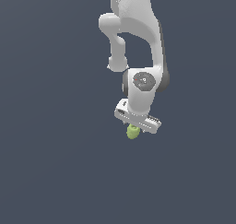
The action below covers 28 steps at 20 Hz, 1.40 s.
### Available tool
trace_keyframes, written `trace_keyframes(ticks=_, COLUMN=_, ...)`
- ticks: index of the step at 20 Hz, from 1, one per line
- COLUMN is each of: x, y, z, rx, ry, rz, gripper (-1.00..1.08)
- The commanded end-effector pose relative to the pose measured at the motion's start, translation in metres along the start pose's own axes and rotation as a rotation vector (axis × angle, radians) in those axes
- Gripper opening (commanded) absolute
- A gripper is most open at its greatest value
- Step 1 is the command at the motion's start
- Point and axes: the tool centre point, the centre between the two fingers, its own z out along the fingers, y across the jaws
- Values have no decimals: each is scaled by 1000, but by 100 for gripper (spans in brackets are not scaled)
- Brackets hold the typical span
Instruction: Pick up the object and move it to a goal position.
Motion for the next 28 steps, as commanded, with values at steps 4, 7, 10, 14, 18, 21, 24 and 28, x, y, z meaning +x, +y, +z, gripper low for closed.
trace_keyframes(ticks=4, x=0, y=0, z=20, rx=0, ry=0, rz=1, gripper=100)
trace_keyframes(ticks=7, x=0, y=-1, z=21, rx=0, ry=0, rz=1, gripper=100)
trace_keyframes(ticks=10, x=0, y=-1, z=21, rx=0, ry=0, rz=1, gripper=-100)
trace_keyframes(ticks=14, x=0, y=-1, z=21, rx=0, ry=0, rz=1, gripper=-100)
trace_keyframes(ticks=18, x=1, y=-1, z=21, rx=0, ry=0, rz=1, gripper=-100)
trace_keyframes(ticks=21, x=3, y=2, z=20, rx=0, ry=0, rz=1, gripper=-100)
trace_keyframes(ticks=24, x=12, y=9, z=17, rx=0, ry=0, rz=1, gripper=-100)
trace_keyframes(ticks=28, x=33, y=27, z=11, rx=0, ry=0, rz=1, gripper=-100)
